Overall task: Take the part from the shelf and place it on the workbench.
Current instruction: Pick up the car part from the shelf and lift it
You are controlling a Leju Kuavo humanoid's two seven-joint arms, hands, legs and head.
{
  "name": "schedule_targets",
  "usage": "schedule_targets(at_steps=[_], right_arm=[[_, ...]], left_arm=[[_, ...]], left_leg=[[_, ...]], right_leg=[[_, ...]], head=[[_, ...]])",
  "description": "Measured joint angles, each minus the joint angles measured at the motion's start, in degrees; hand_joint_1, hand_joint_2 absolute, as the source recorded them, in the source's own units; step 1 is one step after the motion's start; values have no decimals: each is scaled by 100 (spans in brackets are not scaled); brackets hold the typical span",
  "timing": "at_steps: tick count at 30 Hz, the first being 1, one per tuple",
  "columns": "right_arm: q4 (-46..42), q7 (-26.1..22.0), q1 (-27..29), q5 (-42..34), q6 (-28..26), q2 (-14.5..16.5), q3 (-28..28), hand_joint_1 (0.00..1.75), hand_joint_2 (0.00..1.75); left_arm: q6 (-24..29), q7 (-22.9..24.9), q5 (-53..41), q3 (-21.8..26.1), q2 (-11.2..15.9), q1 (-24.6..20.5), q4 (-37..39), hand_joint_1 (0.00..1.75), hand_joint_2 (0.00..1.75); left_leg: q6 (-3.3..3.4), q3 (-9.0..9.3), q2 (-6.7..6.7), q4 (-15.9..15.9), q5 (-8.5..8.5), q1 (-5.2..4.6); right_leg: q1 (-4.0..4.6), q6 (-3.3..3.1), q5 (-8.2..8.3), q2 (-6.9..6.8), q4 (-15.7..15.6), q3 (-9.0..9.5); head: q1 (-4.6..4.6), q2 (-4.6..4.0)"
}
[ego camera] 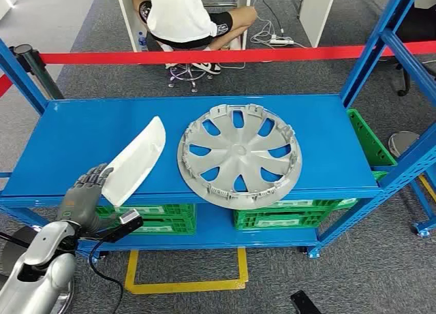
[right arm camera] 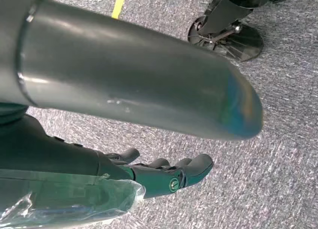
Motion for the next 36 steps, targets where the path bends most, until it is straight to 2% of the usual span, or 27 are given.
schedule_targets(at_steps=[9,31,32,36], right_arm=[[0,2,-4,115,156,-8,-39,0,0],[0,27,-37,227,146,-8,-95,0,0],[0,28,-38,230,148,-8,-99,0,0],[0,28,-38,266,166,-8,-107,0,0]], left_arm=[[20,-101,-251,-41,10,43,99,0,175],[30,-216,-273,-263,-158,36,320,2,175],[33,-217,-273,-270,-158,38,327,9,175],[153,-226,-321,-297,-158,79,355,169,175]], left_leg=[[0,0,0,0,0,0],[0,0,0,0,0,0],[0,0,0,0,0,0],[0,0,0,0,0,0]], right_leg=[[0,0,0,0,0,-1],[0,0,0,0,0,0],[0,0,0,0,0,0],[0,0,0,0,0,0]], head=[[0,0],[0,-1],[0,-1],[1,0]])
